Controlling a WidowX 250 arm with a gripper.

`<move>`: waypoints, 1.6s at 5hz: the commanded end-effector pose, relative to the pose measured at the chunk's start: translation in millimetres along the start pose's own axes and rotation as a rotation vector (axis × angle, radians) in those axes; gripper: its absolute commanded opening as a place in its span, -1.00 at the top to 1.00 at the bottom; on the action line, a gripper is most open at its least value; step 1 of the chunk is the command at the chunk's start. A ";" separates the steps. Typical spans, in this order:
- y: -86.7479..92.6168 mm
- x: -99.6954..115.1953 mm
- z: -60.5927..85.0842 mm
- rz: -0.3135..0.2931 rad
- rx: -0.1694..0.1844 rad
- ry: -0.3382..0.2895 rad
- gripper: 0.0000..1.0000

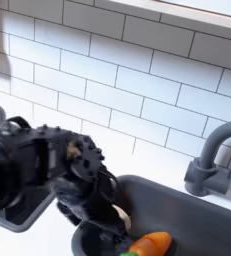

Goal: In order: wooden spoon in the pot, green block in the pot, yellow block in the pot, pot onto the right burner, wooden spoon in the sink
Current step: 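Put the wooden spoon in the pot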

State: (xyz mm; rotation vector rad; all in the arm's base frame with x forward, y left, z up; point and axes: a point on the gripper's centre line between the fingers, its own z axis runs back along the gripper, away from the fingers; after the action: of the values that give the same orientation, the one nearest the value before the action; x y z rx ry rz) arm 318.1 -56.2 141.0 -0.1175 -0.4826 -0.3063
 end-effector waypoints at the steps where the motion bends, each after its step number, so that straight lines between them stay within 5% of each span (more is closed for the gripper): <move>1: -17.1 8.7 -8.7 -0.078 -0.043 -0.046 -1.00; 3: -23.6 16.3 -12.6 -0.128 0.017 -0.131 -1.00; 4: -17.2 15.3 -12.8 -0.126 0.014 -0.115 -1.00; 7: -0.6 29.9 27.0 -0.096 -0.028 -0.285 -1.00; 8: 11.2 29.7 16.2 -0.088 -0.028 -0.245 -1.00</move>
State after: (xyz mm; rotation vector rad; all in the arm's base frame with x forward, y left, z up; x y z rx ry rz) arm 337.0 -50.8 168.3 -0.1636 -0.7282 -0.3901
